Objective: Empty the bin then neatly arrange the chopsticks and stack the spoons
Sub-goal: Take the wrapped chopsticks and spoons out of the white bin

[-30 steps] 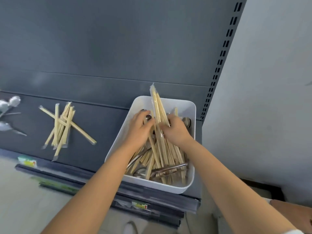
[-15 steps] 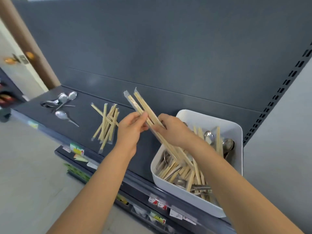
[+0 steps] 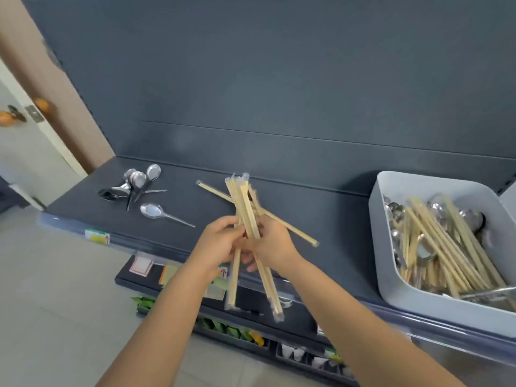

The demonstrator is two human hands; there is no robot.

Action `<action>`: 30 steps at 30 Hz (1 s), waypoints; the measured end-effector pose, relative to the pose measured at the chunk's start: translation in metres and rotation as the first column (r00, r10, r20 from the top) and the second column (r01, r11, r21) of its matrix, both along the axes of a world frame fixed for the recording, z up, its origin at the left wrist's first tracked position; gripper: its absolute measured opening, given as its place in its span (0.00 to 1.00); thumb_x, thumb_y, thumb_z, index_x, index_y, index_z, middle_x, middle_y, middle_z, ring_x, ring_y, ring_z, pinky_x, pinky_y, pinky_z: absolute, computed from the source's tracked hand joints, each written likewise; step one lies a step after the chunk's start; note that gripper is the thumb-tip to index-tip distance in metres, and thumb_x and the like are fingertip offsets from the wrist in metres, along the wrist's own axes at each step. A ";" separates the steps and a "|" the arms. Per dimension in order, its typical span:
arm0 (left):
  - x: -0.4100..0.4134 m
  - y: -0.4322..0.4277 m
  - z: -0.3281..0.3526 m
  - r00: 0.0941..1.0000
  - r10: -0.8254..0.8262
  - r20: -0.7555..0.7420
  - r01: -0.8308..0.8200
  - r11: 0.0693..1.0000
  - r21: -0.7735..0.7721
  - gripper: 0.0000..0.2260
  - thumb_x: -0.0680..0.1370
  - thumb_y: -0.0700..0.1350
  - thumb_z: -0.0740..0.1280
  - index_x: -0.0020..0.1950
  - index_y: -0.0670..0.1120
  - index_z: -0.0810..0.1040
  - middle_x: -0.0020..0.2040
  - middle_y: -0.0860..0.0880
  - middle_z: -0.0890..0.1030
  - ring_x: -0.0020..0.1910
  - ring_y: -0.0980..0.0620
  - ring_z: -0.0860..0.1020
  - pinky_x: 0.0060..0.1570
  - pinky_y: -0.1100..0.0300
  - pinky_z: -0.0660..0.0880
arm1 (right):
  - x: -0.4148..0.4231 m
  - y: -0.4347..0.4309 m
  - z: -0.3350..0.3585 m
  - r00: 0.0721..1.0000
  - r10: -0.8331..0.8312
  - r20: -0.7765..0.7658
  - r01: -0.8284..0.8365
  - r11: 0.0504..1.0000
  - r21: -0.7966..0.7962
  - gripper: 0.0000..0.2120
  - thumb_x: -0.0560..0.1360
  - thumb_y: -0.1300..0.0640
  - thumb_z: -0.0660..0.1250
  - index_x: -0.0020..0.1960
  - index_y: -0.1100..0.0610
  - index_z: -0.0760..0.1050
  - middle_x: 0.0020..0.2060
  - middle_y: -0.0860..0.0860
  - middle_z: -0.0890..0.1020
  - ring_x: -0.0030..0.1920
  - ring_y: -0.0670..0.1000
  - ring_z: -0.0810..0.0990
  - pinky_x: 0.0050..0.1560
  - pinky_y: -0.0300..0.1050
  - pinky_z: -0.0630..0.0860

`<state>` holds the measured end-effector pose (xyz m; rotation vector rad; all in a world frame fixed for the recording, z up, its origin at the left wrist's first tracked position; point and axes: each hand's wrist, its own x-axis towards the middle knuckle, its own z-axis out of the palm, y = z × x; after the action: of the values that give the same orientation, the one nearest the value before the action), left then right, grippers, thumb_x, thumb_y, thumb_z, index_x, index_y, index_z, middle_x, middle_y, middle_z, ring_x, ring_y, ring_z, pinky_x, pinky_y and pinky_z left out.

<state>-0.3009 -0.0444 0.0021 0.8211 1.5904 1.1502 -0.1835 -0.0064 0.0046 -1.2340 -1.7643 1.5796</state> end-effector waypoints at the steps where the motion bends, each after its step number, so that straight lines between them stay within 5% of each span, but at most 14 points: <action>1: -0.009 0.002 -0.003 1.000 -0.002 -0.014 0.002 1.000 -0.011 0.08 0.80 0.40 0.63 0.54 0.47 0.80 0.42 0.44 0.84 0.33 0.46 0.80 0.32 0.57 0.77 | -0.008 -0.002 -0.003 1.000 -0.026 0.006 0.026 1.000 -0.015 0.08 0.72 0.61 0.73 0.46 0.54 0.74 0.34 0.54 0.81 0.27 0.50 0.79 0.29 0.49 0.81; 5: -0.043 0.031 -0.019 0.964 -0.076 -0.256 0.073 0.997 -0.022 0.08 0.79 0.41 0.64 0.56 0.48 0.80 0.46 0.47 0.83 0.30 0.52 0.77 0.32 0.60 0.76 | -0.017 0.017 -0.008 0.984 -0.147 0.100 0.145 0.989 0.031 0.04 0.75 0.61 0.66 0.47 0.54 0.72 0.36 0.52 0.79 0.28 0.49 0.77 0.26 0.43 0.79; 8: -0.066 0.065 -0.031 0.886 -0.193 -0.421 0.187 0.981 -0.055 0.13 0.79 0.42 0.65 0.62 0.50 0.77 0.47 0.51 0.80 0.41 0.53 0.77 0.43 0.59 0.71 | -0.016 0.048 -0.016 0.952 -0.190 0.239 0.149 0.973 0.179 0.04 0.79 0.57 0.60 0.50 0.56 0.72 0.34 0.48 0.75 0.29 0.49 0.74 0.32 0.45 0.77; 11: -0.078 0.100 -0.046 0.840 -0.295 -0.455 0.282 0.954 -0.097 0.20 0.77 0.36 0.65 0.68 0.48 0.74 0.58 0.48 0.79 0.54 0.50 0.77 0.51 0.62 0.69 | -0.023 0.080 -0.032 0.937 -0.196 0.288 0.125 0.961 0.248 0.03 0.80 0.57 0.59 0.51 0.55 0.72 0.35 0.44 0.74 0.35 0.49 0.74 0.42 0.51 0.78; 16: -0.086 0.146 -0.065 0.806 -0.384 -0.451 0.400 0.914 -0.063 0.23 0.75 0.31 0.65 0.68 0.46 0.72 0.57 0.51 0.77 0.55 0.51 0.78 0.51 0.65 0.73 | -0.042 0.117 -0.052 0.928 -0.232 0.292 0.134 0.937 0.322 0.11 0.77 0.63 0.62 0.59 0.58 0.74 0.49 0.48 0.79 0.46 0.49 0.76 0.44 0.33 0.67; 20: -0.099 0.167 -0.069 0.749 -0.278 -0.601 0.397 0.915 0.071 0.20 0.75 0.37 0.68 0.66 0.50 0.74 0.58 0.56 0.76 0.54 0.57 0.76 0.54 0.63 0.72 | -0.055 0.137 -0.068 0.889 -0.251 0.382 0.076 0.906 0.417 0.16 0.77 0.65 0.60 0.64 0.57 0.71 0.57 0.55 0.77 0.56 0.57 0.76 0.55 0.46 0.71; 26: -0.112 0.183 -0.062 0.662 -0.272 -0.698 0.492 0.861 0.131 0.18 0.76 0.39 0.65 0.65 0.47 0.74 0.60 0.53 0.76 0.60 0.52 0.74 0.60 0.55 0.72 | -0.062 0.137 -0.073 0.798 -0.262 0.543 -0.032 0.881 0.472 0.17 0.79 0.61 0.57 0.67 0.57 0.71 0.61 0.55 0.75 0.60 0.59 0.72 0.61 0.50 0.69; 30: -0.107 0.198 -0.050 0.599 -0.267 -0.755 0.578 0.797 0.176 0.16 0.77 0.42 0.65 0.65 0.45 0.75 0.63 0.50 0.75 0.62 0.50 0.72 0.62 0.58 0.67 | -0.060 0.126 -0.061 0.707 -0.357 0.610 0.053 0.887 0.458 0.19 0.79 0.58 0.58 0.70 0.57 0.67 0.66 0.54 0.71 0.65 0.58 0.69 0.65 0.50 0.66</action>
<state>-0.4080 0.1538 -0.0478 2.0175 1.5805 0.8315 -0.2432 0.1193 -0.0565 -1.8524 -2.1212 0.5604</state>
